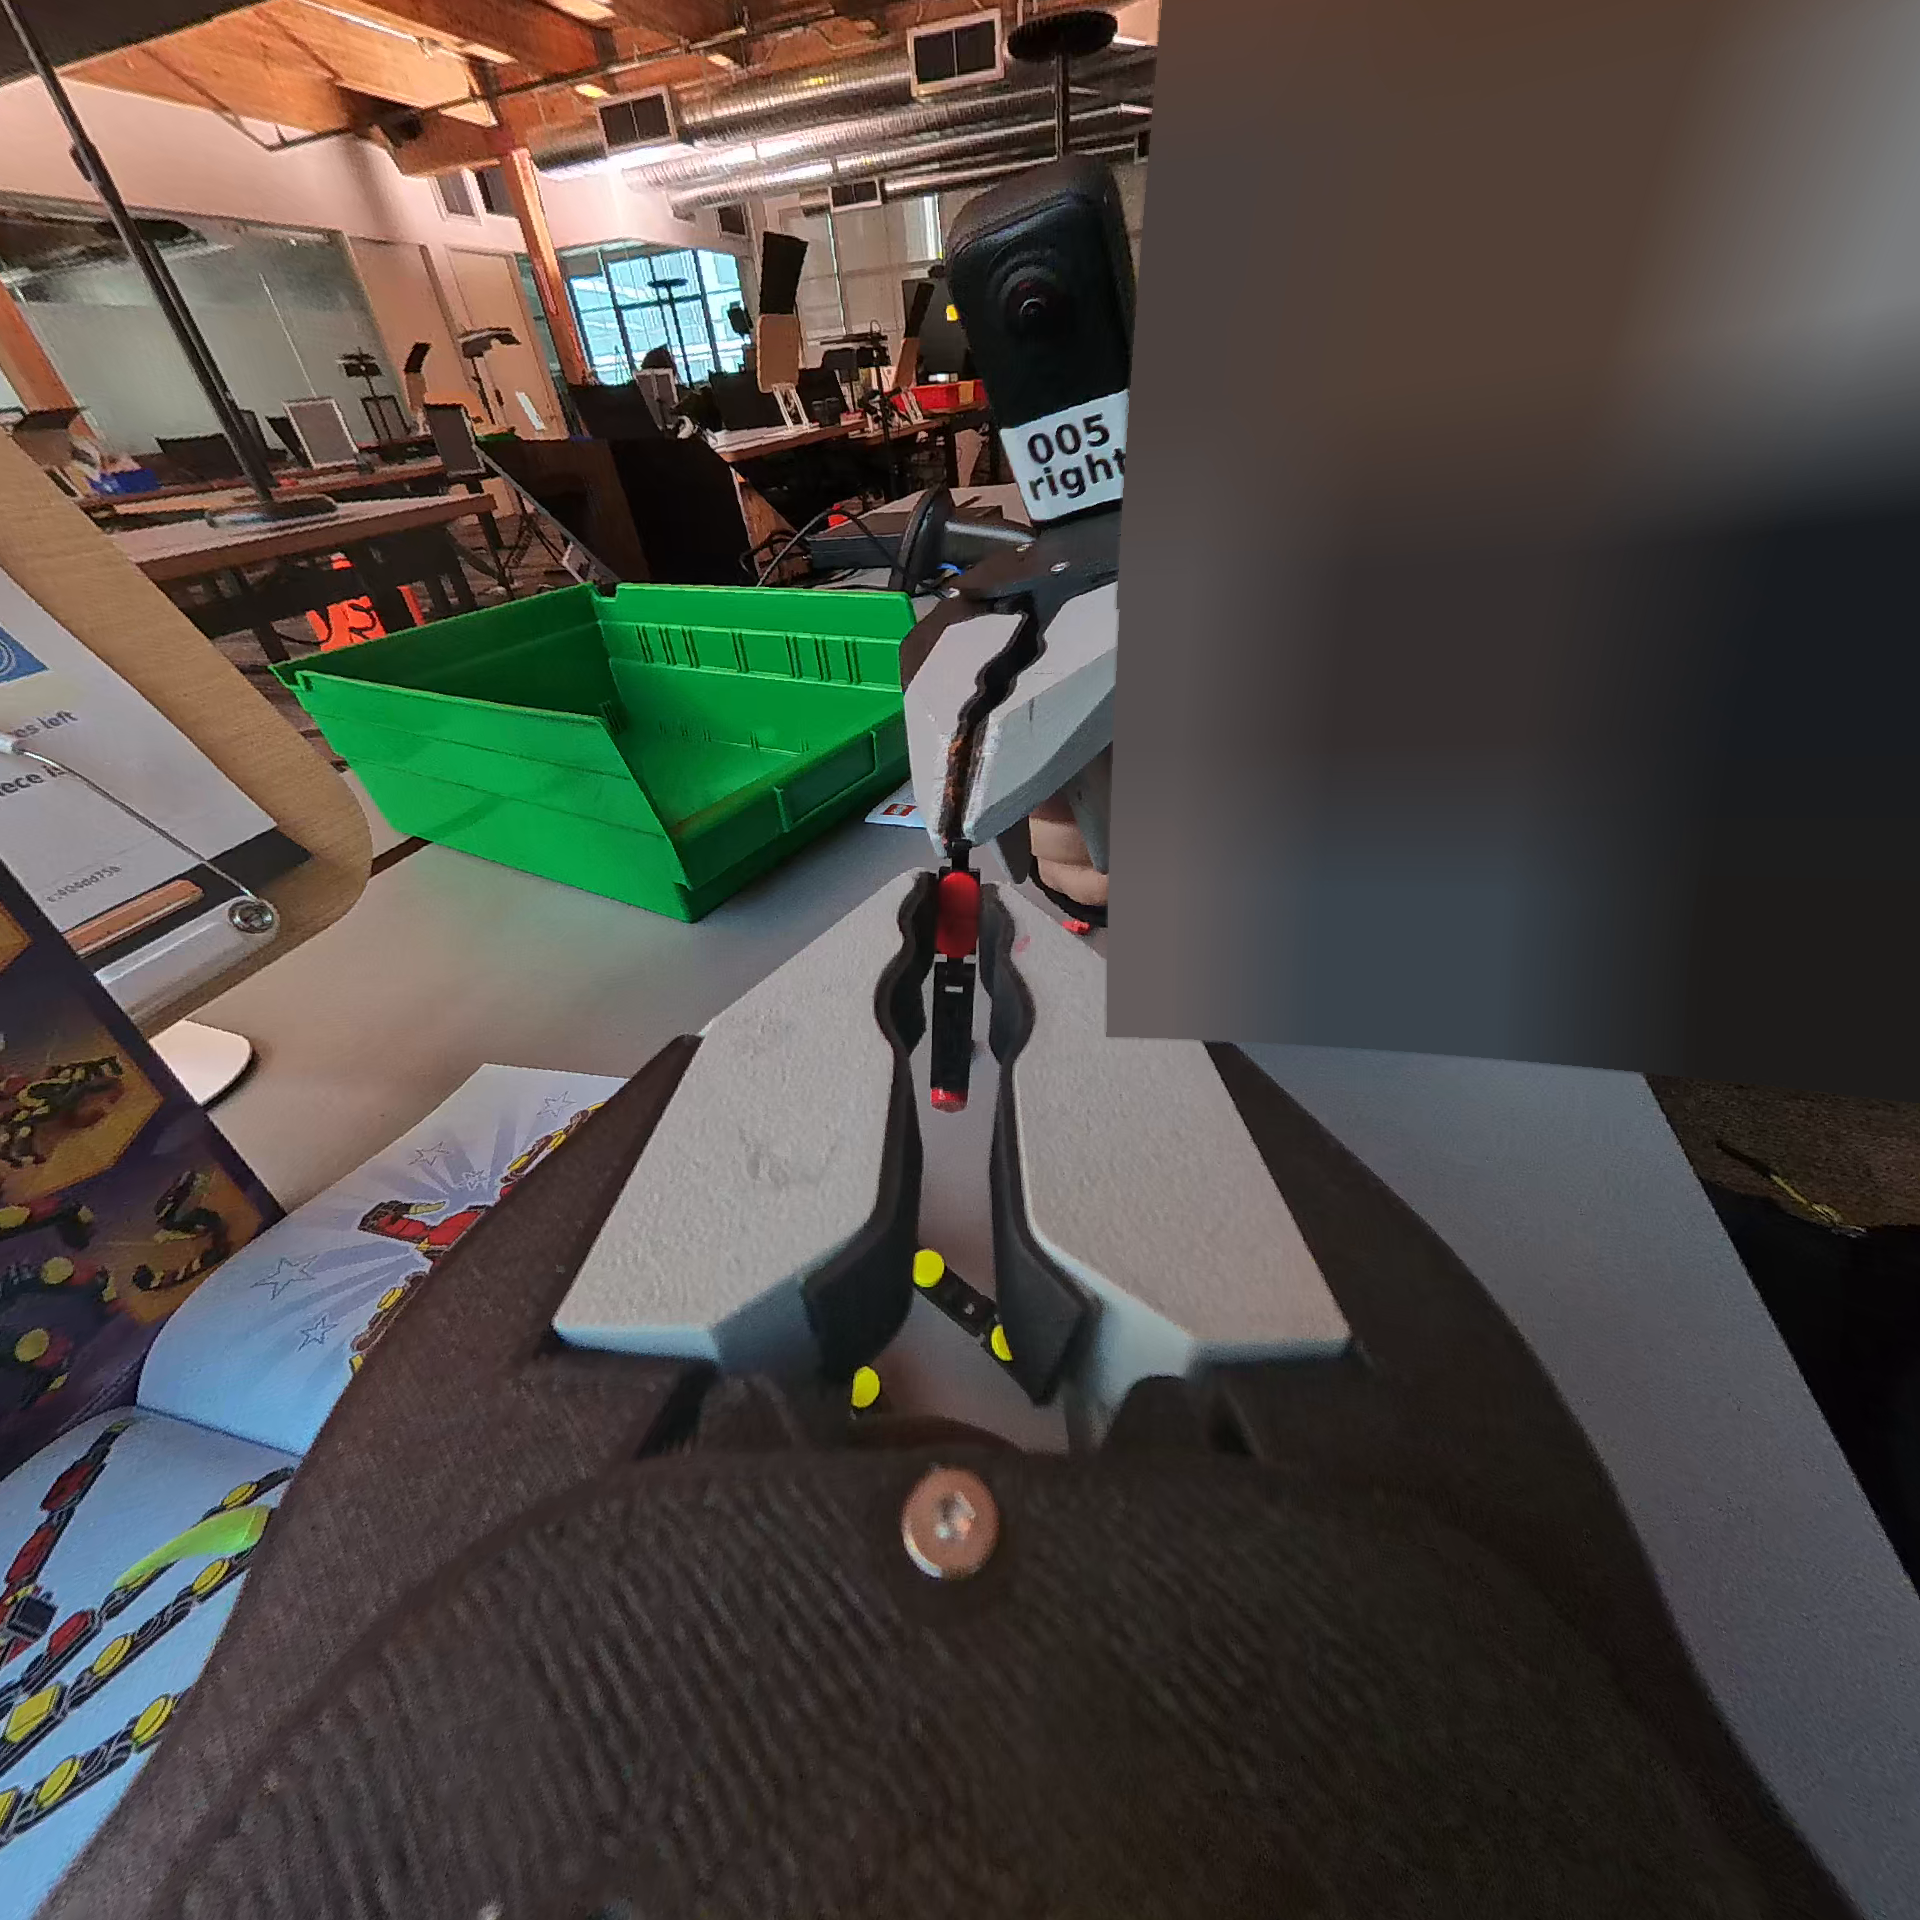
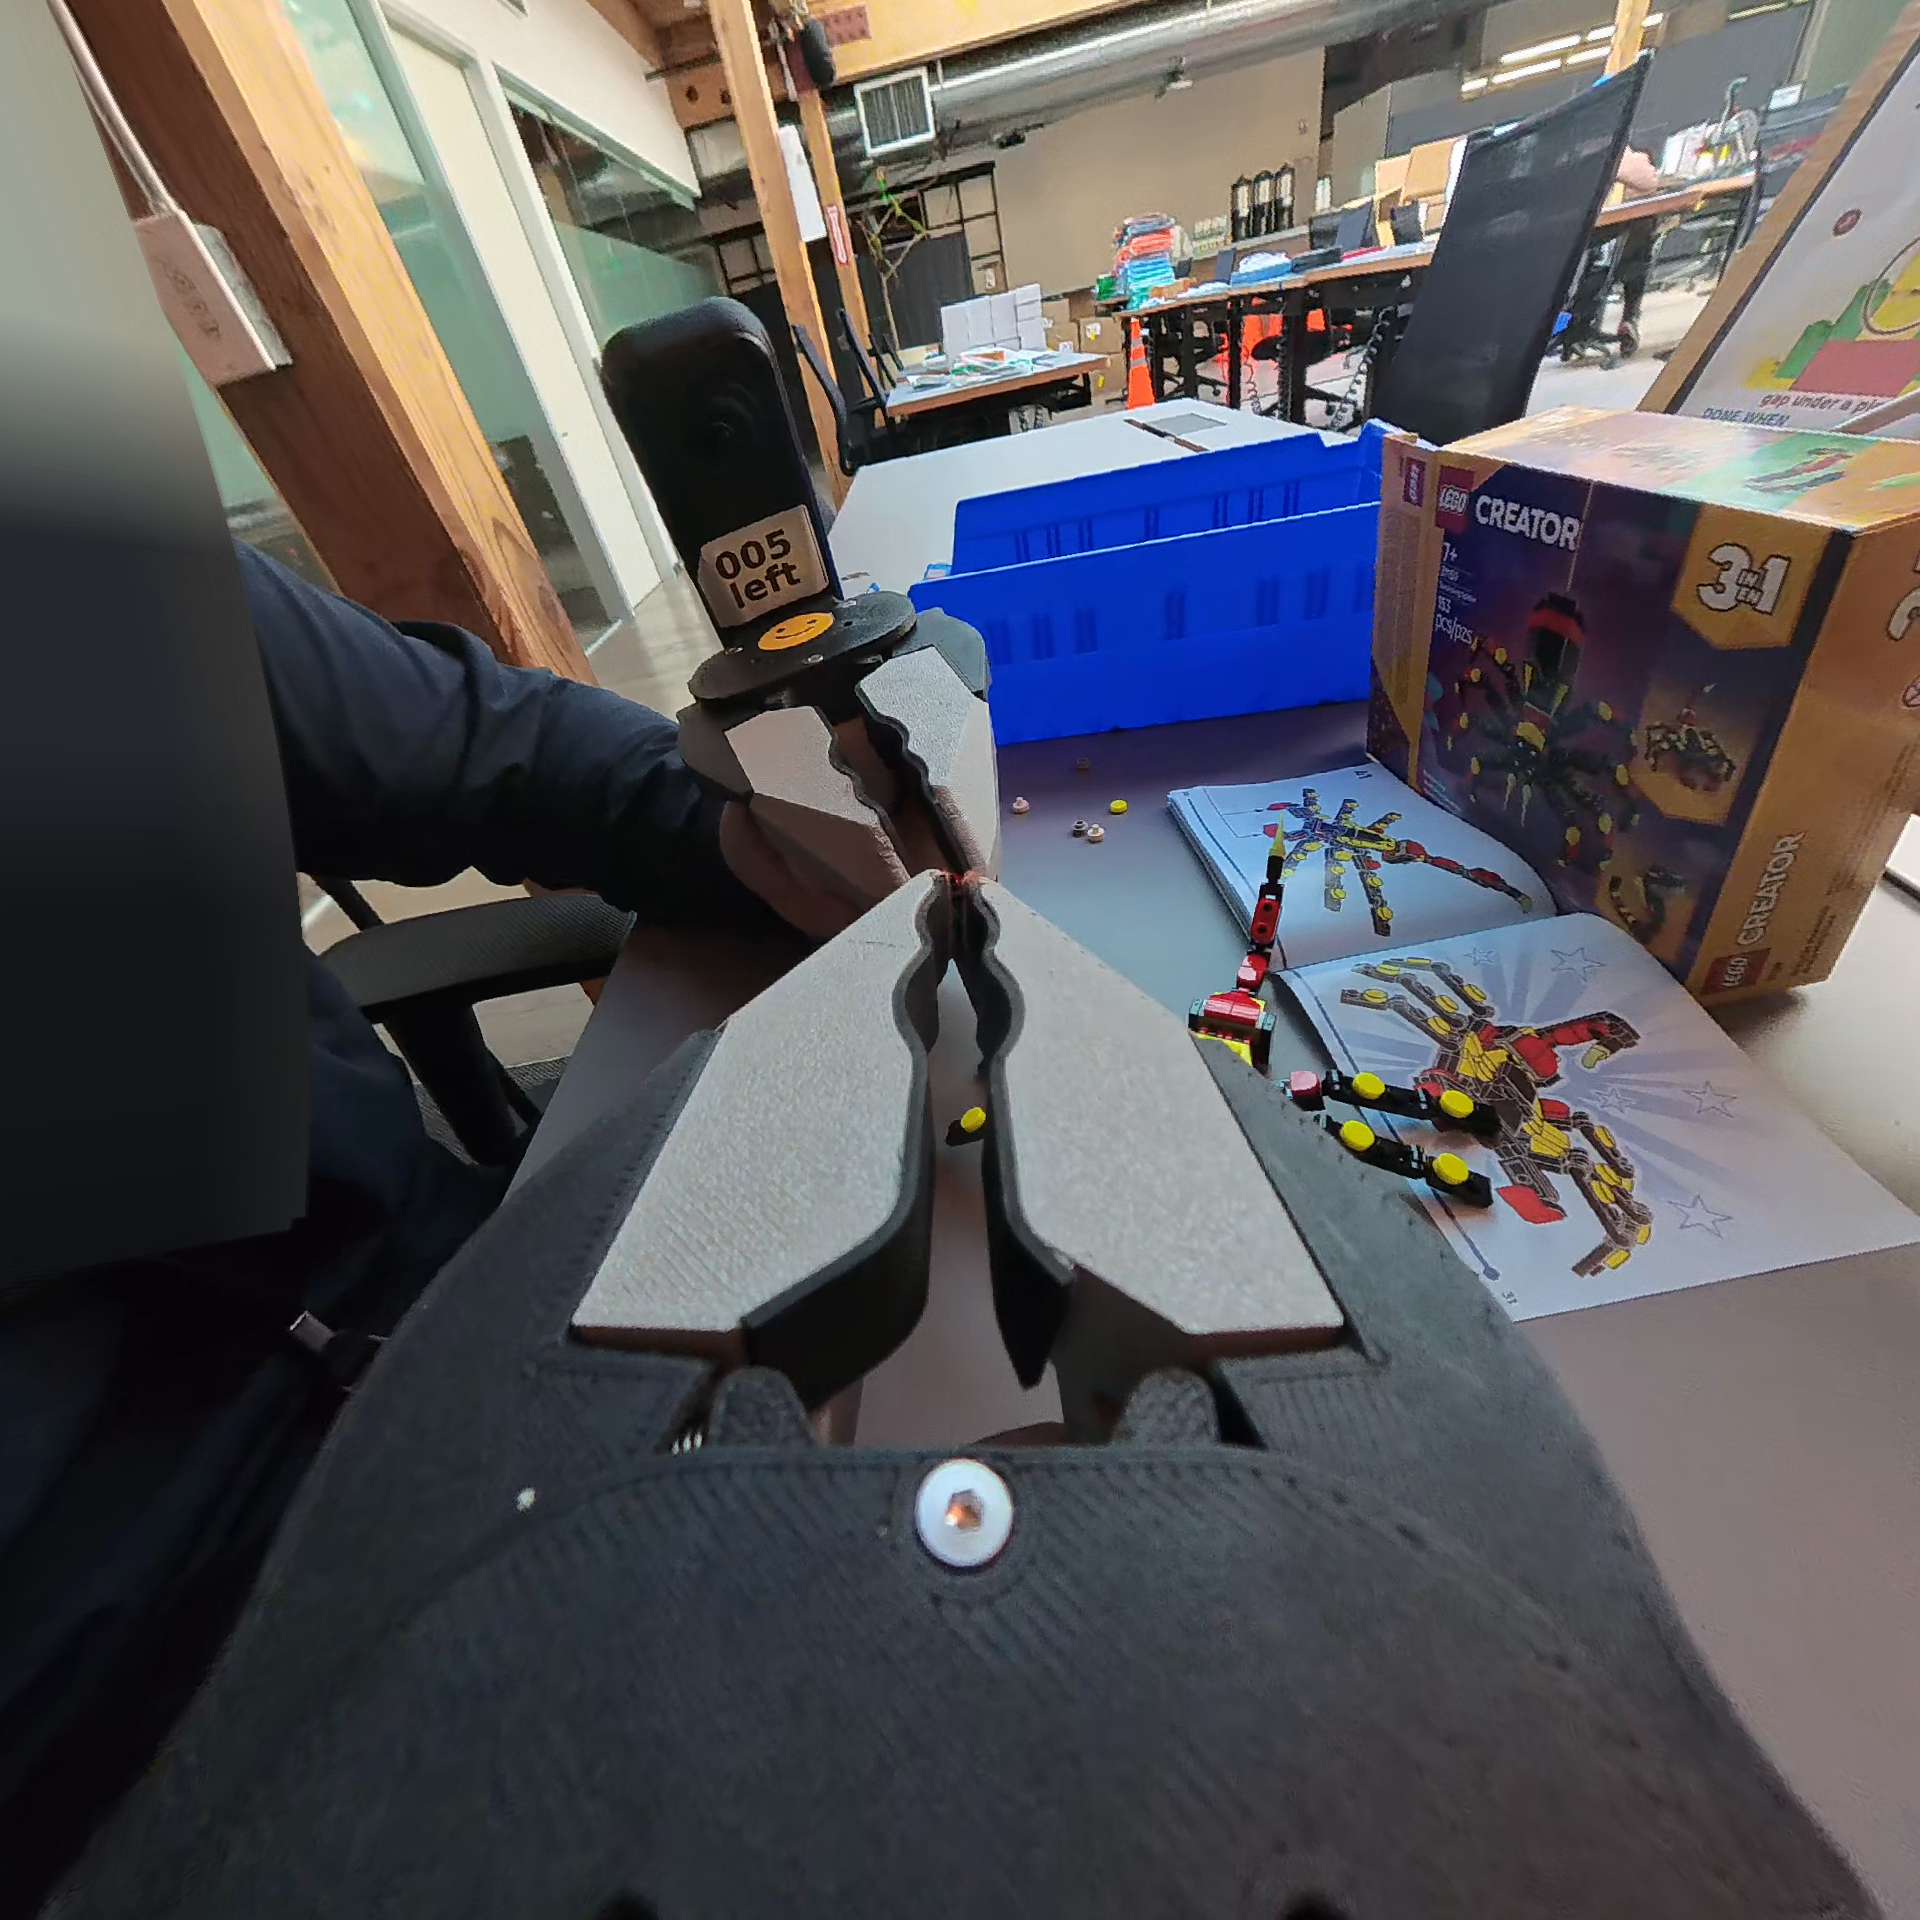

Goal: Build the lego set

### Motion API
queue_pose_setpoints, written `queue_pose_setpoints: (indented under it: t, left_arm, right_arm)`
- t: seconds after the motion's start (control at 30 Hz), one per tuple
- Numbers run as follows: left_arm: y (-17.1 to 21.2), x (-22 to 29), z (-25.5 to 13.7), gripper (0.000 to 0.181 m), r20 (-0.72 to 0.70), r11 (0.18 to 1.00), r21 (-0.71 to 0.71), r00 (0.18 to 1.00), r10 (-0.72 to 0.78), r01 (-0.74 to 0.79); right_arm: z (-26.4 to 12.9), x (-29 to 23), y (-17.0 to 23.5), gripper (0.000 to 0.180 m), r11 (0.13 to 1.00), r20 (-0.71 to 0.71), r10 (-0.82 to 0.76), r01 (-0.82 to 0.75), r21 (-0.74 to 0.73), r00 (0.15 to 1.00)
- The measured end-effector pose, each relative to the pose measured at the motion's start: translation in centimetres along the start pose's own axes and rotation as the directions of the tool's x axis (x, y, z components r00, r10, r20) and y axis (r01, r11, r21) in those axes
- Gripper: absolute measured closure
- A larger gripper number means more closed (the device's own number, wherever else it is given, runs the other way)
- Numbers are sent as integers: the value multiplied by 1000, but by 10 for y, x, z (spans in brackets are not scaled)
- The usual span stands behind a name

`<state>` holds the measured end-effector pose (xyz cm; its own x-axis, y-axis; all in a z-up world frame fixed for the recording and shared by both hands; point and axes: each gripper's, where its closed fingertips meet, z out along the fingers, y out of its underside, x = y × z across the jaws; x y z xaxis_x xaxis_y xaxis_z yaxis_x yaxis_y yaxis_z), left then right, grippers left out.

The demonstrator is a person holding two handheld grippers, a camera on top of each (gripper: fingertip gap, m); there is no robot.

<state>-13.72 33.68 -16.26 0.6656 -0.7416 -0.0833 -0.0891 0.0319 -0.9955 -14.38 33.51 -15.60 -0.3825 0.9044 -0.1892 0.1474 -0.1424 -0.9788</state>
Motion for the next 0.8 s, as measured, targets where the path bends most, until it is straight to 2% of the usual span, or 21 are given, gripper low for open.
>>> queue_pose_setpoints:
  t: [0.17,0.4,0.5,0.8]
  left_arm:
    - [6,4,2,176,-71,1000,-22,997,-24,22]
    - [11,5,4,176,-56,998,-53,998,-24,21]
    - [12,6,4,176,-74,997,-55,995,-64,60]
    - [19,6,7,175,-69,995,-83,996,-58,52]
  right_arm:
    - [0,-2,5,180,1000,40,8,-7,-18,999]
    - [2,-2,7,180,994,89,109,-109,0,990]
    - [3,-2,7,180,993,91,118,-119,0,989]
    - [6,0,13,180,992,77,120,-118,-34,990]
